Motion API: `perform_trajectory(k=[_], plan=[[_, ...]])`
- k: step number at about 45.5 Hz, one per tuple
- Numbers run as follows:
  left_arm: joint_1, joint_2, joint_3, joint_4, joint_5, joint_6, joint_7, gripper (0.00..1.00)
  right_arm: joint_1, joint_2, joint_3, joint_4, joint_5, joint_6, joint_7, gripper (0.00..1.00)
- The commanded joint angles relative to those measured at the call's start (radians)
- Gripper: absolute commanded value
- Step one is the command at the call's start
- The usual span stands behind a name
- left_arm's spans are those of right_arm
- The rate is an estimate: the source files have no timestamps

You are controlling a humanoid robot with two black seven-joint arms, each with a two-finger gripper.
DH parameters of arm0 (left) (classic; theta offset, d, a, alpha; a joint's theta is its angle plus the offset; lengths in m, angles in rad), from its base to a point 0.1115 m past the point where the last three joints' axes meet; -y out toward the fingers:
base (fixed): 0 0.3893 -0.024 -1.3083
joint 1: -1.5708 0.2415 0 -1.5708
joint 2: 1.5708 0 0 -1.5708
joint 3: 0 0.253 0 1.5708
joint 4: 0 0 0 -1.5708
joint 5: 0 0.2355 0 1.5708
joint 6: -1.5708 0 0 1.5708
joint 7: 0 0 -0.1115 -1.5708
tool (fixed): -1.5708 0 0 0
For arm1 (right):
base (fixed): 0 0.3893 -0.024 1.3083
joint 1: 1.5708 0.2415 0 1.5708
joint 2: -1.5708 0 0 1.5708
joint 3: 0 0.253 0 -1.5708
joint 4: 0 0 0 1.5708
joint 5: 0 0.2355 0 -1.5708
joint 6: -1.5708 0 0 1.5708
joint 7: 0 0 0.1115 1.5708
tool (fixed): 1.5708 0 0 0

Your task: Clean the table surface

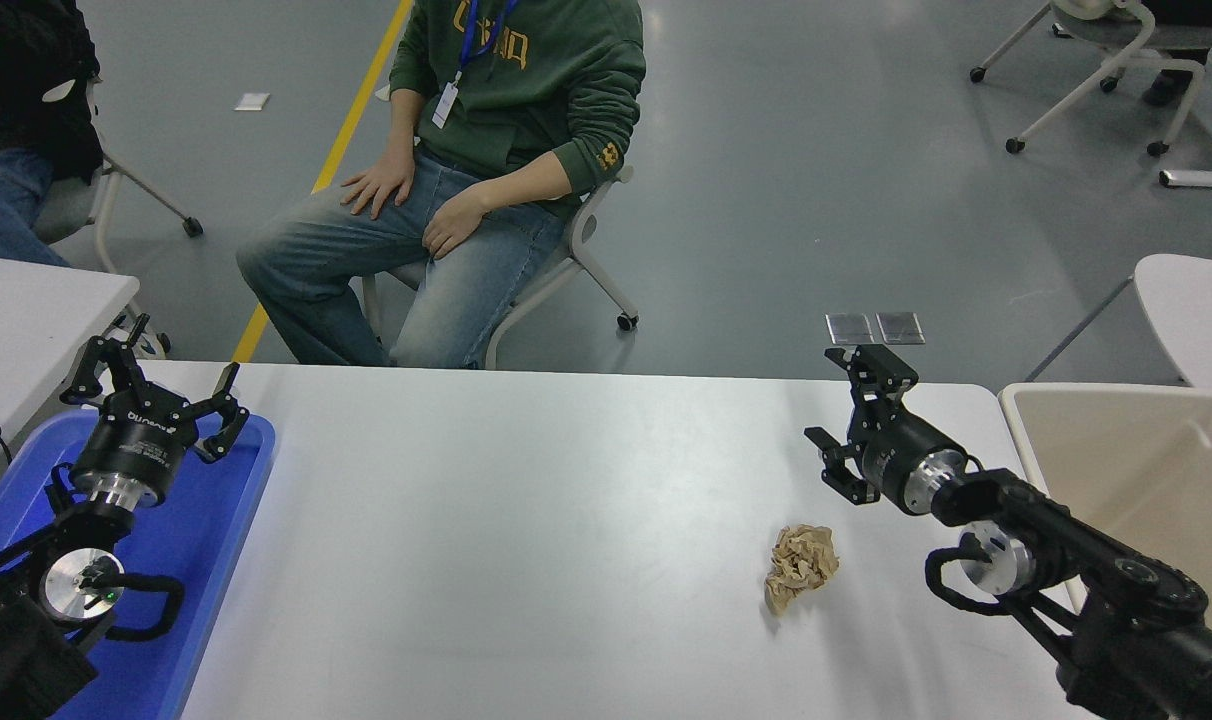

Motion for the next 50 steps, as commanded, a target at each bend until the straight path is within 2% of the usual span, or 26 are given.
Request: perform_trajectory(k=[1, 10, 22, 34, 50], plan=[[0.000, 0.001, 0.000, 0.000, 0.000, 0.000, 0.000, 1.00, 0.063, -0.205, -0.204, 0.154, -0.076, 0.001, -0.004, 1.00], [0.000, -0.001, 0.000, 0.000, 0.000, 0.000, 0.000, 1.00, 0.118, -0.294, -0.346, 0.226, -0.196, -0.002, -0.038, 1.00], [0.000, 0.001, 0.000, 0.000, 0.000, 0.000, 0.000, 1.00, 0.224, -0.320, -0.546, 0.283, -0.287, 0.010, -0.142, 1.00], [0.000, -0.001, 0.000, 0.000, 0.000, 0.000, 0.000, 1.00, 0.295, -0.254, -0.641, 0.278, -0.274, 0.016, -0.262, 1.00], [0.000, -0.001, 0.000, 0.000, 0.000, 0.000, 0.000, 1.00, 0.313, -0.127, -0.633, 0.231, -0.141, 0.016, -0.285, 1.00]])
